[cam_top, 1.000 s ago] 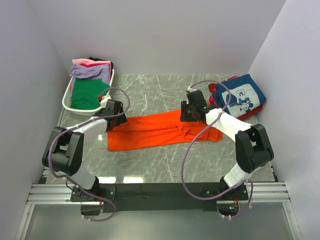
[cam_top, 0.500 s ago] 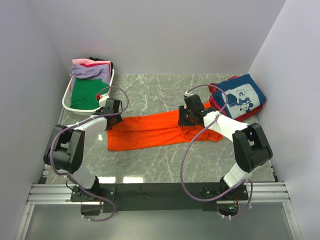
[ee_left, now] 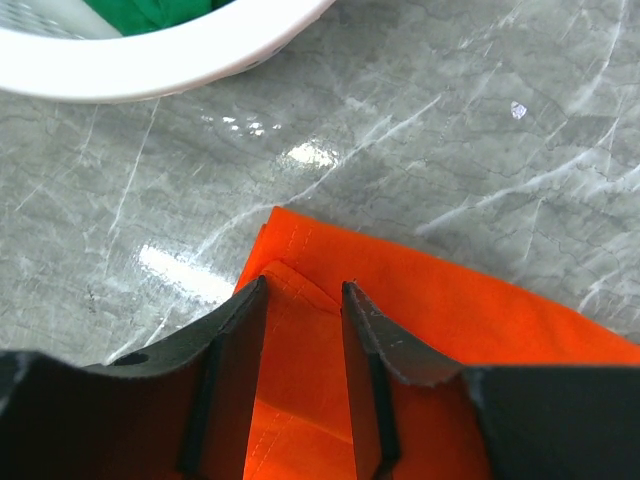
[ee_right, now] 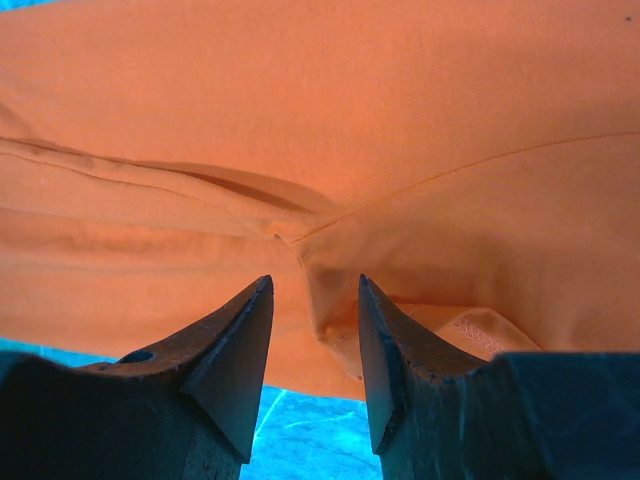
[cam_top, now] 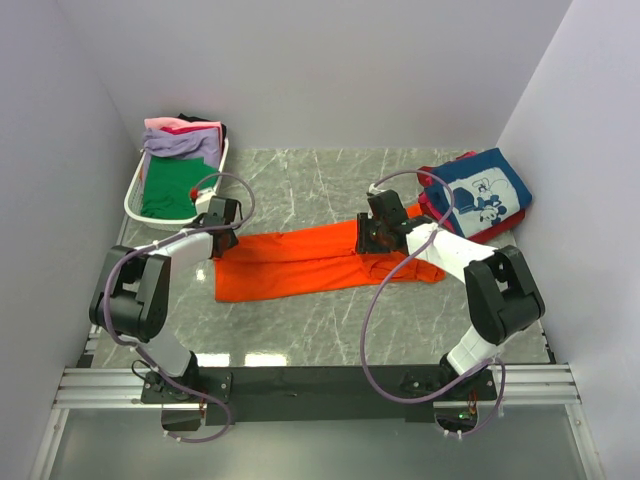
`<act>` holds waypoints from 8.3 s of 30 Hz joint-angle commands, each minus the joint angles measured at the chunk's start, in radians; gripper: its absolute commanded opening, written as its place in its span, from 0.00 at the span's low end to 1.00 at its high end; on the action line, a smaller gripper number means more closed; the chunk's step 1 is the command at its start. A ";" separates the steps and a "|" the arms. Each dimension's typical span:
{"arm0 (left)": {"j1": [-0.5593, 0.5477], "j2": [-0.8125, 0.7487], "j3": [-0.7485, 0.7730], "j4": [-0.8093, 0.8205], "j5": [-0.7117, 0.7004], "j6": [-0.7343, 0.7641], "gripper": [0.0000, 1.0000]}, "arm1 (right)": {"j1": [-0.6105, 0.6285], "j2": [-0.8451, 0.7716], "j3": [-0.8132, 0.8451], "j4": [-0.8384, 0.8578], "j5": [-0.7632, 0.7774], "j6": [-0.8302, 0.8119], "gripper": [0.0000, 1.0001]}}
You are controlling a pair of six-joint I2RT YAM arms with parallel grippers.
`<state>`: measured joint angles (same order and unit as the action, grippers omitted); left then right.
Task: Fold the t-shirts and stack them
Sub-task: Fold the tshirt
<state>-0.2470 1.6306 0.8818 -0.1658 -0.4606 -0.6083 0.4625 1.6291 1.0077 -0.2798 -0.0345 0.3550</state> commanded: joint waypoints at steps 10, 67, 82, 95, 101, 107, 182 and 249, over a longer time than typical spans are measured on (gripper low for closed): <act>0.026 0.037 0.054 -0.028 0.043 0.015 0.43 | 0.010 0.020 -0.006 0.017 0.015 -0.010 0.46; 0.026 -0.440 -0.293 -0.067 0.172 -0.127 0.01 | 0.079 0.080 0.170 0.016 0.016 -0.007 0.47; 0.026 -0.433 -0.290 -0.081 0.180 -0.125 0.01 | 0.093 0.206 0.189 0.096 -0.122 -0.086 0.46; 0.026 -0.451 -0.297 -0.090 0.177 -0.128 0.01 | 0.120 0.258 0.180 0.117 -0.176 -0.194 0.46; 0.025 -0.456 -0.300 -0.090 0.177 -0.127 0.00 | 0.131 0.226 0.132 0.110 -0.254 -0.214 0.45; 0.026 -0.463 -0.300 -0.098 0.169 -0.130 0.01 | 0.159 0.184 0.068 0.085 -0.216 -0.212 0.44; -0.483 -0.320 -0.417 0.157 0.404 -0.425 0.44 | -0.088 0.597 0.788 -0.232 -0.035 -0.057 0.47; -0.710 -0.086 0.100 0.075 0.382 -0.182 0.43 | -0.099 0.708 1.033 -0.154 -0.139 0.010 0.48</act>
<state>-1.0000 1.5864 0.9062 -0.0586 -0.0246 -0.8814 0.3676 2.4351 2.0525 -0.4831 -0.1452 0.3912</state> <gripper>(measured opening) 0.427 0.477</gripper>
